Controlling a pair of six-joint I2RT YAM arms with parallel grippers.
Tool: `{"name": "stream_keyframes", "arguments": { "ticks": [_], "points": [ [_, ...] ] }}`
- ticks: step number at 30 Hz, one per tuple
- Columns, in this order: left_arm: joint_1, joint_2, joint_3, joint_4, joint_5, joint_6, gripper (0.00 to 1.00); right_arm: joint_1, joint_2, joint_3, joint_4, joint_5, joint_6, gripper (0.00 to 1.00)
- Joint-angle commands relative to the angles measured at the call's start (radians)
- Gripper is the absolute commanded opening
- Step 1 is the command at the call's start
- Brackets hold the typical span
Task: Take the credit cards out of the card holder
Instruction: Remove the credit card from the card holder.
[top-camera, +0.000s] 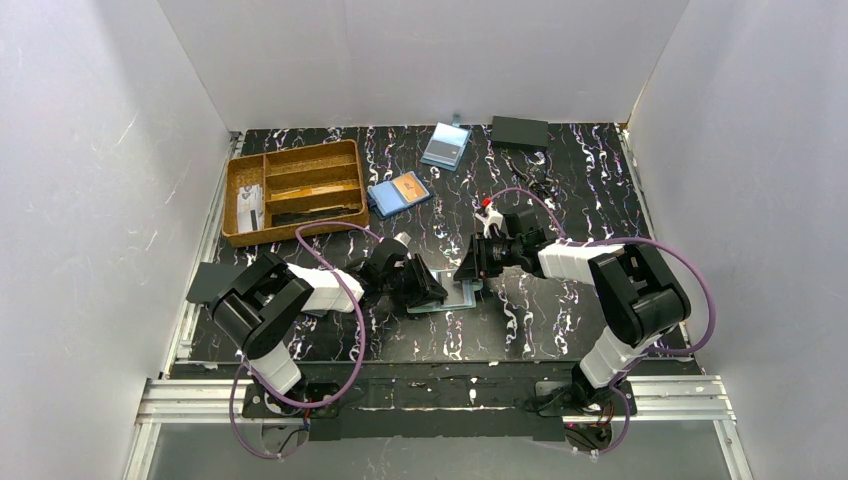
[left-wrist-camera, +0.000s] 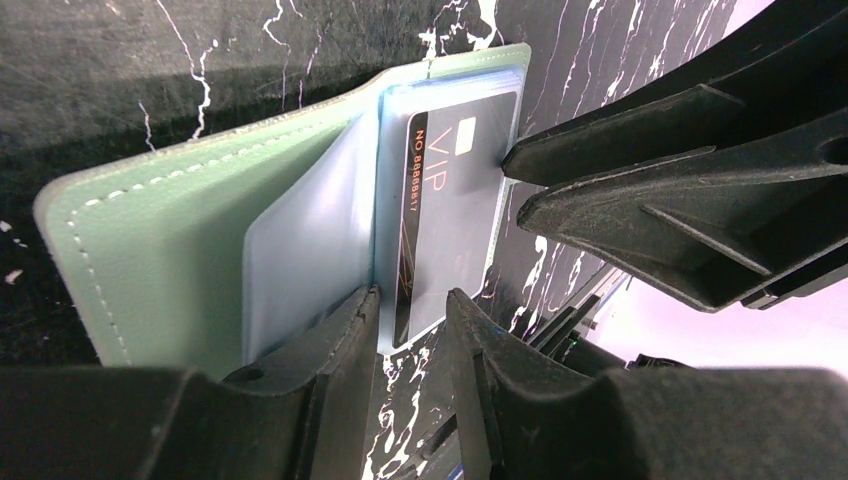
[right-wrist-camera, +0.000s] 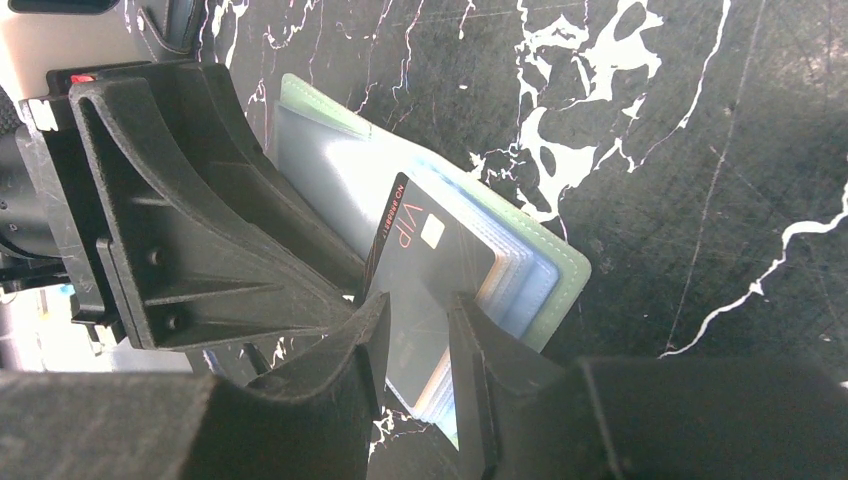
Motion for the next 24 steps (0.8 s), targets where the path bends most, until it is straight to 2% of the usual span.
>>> {"name": "stream_keyframes", "arguments": {
  "ticks": [1, 4, 8, 24],
  "points": [
    [-0.006, 0.031, -0.013, -0.063, -0.052, 0.017, 0.32, -0.004, -0.020, -0.013, 0.008, 0.042, 0.002, 0.38],
    [-0.007, 0.033, -0.014, -0.063, -0.054, 0.015, 0.32, -0.004, -0.028, -0.015, 0.010, 0.049, 0.003, 0.38],
    [-0.006, 0.035, -0.014, -0.064, -0.054, 0.012, 0.33, -0.005, -0.048, -0.021, 0.011, 0.060, 0.002, 0.44],
    [-0.006, 0.043, -0.013, -0.057, -0.048, 0.013, 0.33, -0.005, -0.038, -0.037, 0.049, 0.016, 0.031, 0.39]
  ]
}}
